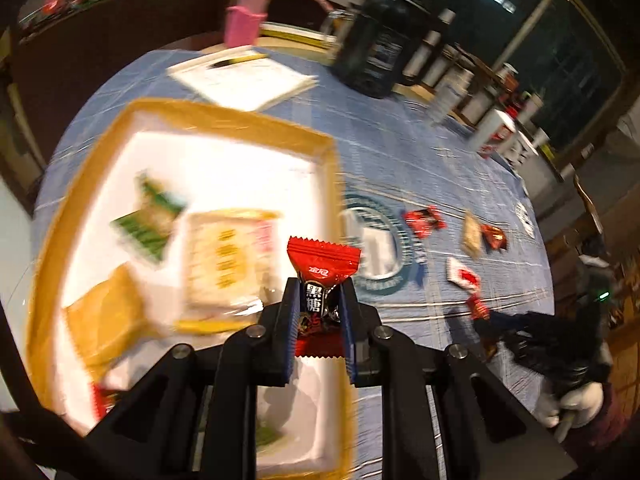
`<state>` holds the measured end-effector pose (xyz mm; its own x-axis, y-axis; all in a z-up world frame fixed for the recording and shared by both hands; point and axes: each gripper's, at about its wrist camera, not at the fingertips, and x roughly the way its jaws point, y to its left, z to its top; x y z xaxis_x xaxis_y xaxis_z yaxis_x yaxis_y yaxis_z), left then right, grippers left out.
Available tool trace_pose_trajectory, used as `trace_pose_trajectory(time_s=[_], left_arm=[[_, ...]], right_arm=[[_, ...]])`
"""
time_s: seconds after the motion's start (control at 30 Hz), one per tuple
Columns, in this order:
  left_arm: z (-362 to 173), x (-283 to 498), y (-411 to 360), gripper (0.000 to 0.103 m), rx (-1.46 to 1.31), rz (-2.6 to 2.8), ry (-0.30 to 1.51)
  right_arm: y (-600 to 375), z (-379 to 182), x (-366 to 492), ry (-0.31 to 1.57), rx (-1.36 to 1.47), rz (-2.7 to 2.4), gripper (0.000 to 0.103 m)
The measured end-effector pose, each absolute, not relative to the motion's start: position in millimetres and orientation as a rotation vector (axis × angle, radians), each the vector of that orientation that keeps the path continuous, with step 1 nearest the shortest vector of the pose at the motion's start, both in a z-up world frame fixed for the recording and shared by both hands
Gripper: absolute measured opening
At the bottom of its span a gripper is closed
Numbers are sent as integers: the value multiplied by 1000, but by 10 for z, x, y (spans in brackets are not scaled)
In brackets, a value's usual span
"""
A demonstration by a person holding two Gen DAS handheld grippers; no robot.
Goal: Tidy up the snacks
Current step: 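Carry both red candies over the white tray and open both tools to drop them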
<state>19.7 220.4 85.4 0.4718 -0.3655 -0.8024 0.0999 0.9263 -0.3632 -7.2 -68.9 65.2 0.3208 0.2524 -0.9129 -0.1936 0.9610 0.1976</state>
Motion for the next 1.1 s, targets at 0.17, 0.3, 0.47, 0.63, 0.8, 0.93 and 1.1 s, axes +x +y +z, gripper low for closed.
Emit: trace_pose_trajectory(time_s=[0.17, 0.3, 0.47, 0.63, 0.8, 0.93, 1.1], left_arm=[[796, 108, 2621, 20, -298, -226, 1052], [710, 55, 2861, 20, -286, -190, 1070], [582, 47, 3068, 21, -289, -175, 1096], [610, 55, 3139, 21, -261, -166, 1089], [678, 73, 3191, 32, -227, -140, 1088], [781, 77, 3189, 69, -155, -68, 1070], [879, 73, 3125, 73, -121, -66, 1050]], right_arm=[[-40, 904, 22, 1174, 110, 417, 24], [604, 961, 113, 1180, 128, 528, 24], [1220, 850, 190, 1201, 81, 557, 24], [1468, 667, 286, 1231, 61, 549, 24], [1552, 618, 265, 1217, 8, 499, 27], [1572, 652, 267, 1193, 8, 492, 32], [1555, 736, 260, 1164, 23, 484, 34]])
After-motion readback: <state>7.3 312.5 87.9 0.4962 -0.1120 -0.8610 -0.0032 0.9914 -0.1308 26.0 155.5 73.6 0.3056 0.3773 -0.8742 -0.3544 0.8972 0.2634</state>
